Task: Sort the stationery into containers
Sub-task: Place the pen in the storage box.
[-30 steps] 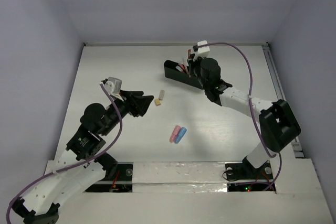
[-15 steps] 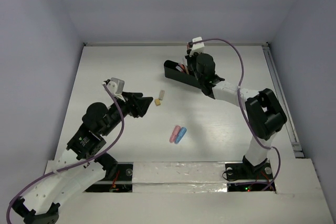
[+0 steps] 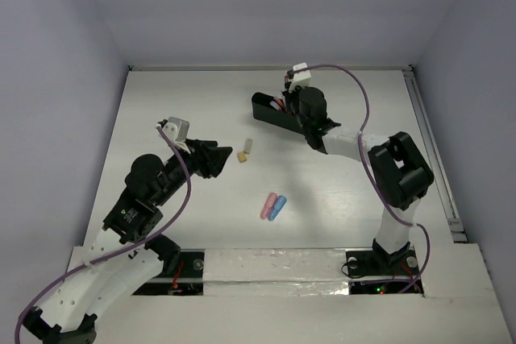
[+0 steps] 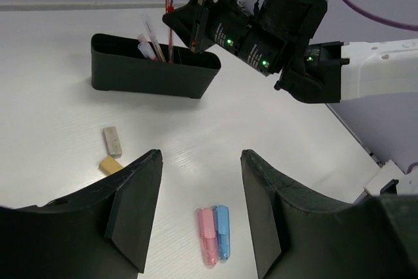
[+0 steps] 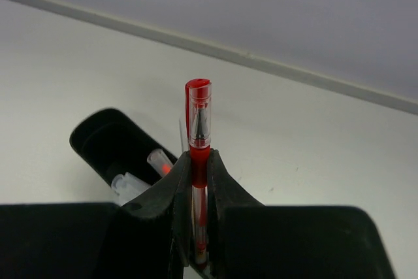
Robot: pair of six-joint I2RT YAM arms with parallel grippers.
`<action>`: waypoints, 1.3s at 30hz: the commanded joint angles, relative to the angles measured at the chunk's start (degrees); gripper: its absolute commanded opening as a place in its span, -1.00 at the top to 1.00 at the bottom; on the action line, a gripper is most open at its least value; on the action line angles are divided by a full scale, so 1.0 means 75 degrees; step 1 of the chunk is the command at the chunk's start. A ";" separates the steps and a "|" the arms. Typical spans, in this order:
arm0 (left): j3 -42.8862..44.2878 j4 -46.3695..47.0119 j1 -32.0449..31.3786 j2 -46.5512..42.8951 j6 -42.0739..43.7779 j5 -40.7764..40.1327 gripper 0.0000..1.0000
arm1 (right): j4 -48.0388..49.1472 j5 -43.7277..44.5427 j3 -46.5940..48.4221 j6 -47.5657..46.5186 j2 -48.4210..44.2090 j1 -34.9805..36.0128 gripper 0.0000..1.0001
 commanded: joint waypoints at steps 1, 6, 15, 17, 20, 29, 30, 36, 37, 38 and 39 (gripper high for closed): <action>0.0059 0.0524 0.0188 0.0051 0.0009 0.0380 0.04 | 0.0527 -0.0118 -0.0299 0.0220 -0.0277 -0.0035 0.91; 0.0024 0.0594 0.0259 0.0074 -0.0027 0.0568 0.05 | 0.0434 -0.0165 -0.0487 0.0302 -0.0418 -0.0035 0.64; 0.0012 0.0676 0.0259 0.0086 -0.0097 0.0638 0.18 | -0.0011 -0.0399 -0.0545 0.0384 -0.0769 -0.0035 0.09; 0.0012 0.0688 0.0259 0.0121 -0.0109 0.0697 0.20 | -0.0094 -0.0306 -0.0604 0.0489 -0.0863 -0.0035 0.00; 0.0001 0.0711 0.0259 0.0133 -0.0144 0.0697 0.23 | -0.0129 -0.0306 -0.0814 0.0665 -0.1144 -0.0035 -0.18; 0.0129 0.0665 0.0259 0.0203 -0.0085 0.0569 0.72 | -0.1440 -0.1276 -0.1167 0.2211 -0.2293 0.0175 1.00; 0.0164 0.0630 0.0259 0.0215 -0.0062 0.0522 0.83 | -0.1615 -0.1313 -0.1155 0.2236 -0.2270 0.0489 1.00; 0.0691 0.0103 0.0259 0.0309 0.0406 0.0205 1.00 | -0.2986 -0.1630 -0.0570 0.2528 -0.1475 0.1441 1.00; 0.0773 0.0032 0.0259 0.0297 0.0500 0.0159 1.00 | -0.3394 -0.1642 -0.0430 0.2622 -0.1322 0.1523 1.00; 0.0902 -0.0038 0.0259 0.0285 0.0582 0.0054 1.00 | -0.3573 -0.1653 -0.0289 0.2808 -0.1181 0.1628 1.00; 0.0938 -0.0050 0.0259 0.0285 0.0734 -0.0017 1.00 | -0.3714 -0.1642 -0.0067 0.2880 -0.1041 0.1629 1.00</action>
